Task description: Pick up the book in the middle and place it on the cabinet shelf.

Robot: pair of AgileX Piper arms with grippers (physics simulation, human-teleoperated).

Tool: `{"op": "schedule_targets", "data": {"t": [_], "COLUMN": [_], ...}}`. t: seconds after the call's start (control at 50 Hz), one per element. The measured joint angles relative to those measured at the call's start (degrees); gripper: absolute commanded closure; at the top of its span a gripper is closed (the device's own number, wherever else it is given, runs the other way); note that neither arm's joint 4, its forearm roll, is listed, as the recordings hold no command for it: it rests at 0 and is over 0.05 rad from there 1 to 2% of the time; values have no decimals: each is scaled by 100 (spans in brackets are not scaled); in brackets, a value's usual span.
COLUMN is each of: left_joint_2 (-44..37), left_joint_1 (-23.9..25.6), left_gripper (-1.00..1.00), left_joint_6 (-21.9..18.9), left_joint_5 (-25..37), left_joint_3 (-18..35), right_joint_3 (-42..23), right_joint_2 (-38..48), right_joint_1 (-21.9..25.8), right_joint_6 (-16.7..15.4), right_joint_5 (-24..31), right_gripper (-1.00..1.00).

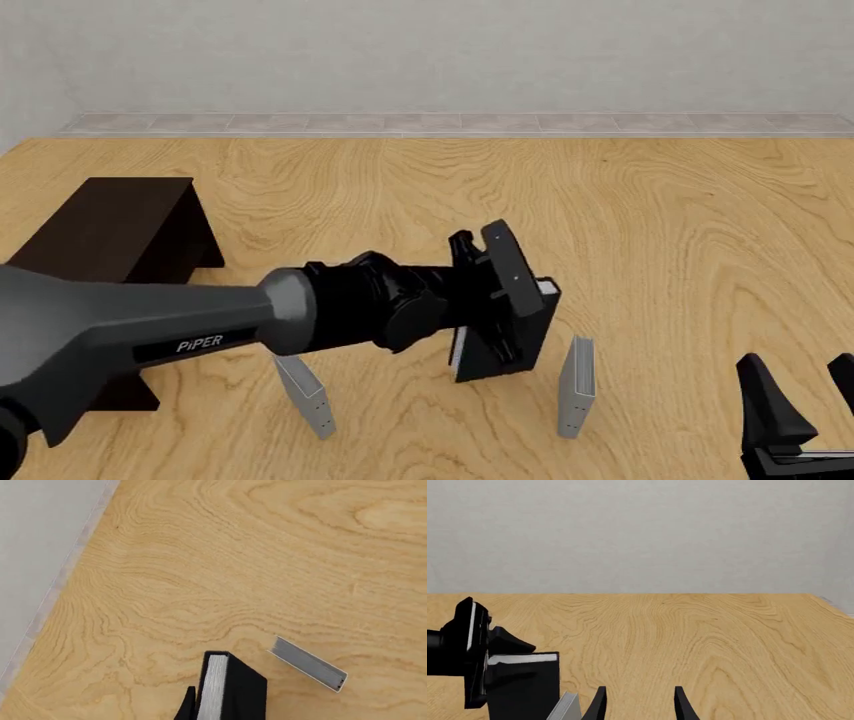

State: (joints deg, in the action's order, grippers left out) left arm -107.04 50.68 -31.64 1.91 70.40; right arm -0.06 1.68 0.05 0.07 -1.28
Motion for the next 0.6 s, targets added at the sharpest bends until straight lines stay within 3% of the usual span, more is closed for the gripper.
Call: {"op": "schedule_targets", "data": {"t": [0.6], "left_joint_2": [233], "left_joint_1": [-419], "left_gripper": [100], "left_joint_6": [-642], "left_joint_5": [757], "left_joint_3": [308], "right_joint_3": [0], "right_joint_2": [0], "right_joint_1": [0], "right_joint_6": [0], "right_joint_5": [0], "right_gripper": [-100]}}
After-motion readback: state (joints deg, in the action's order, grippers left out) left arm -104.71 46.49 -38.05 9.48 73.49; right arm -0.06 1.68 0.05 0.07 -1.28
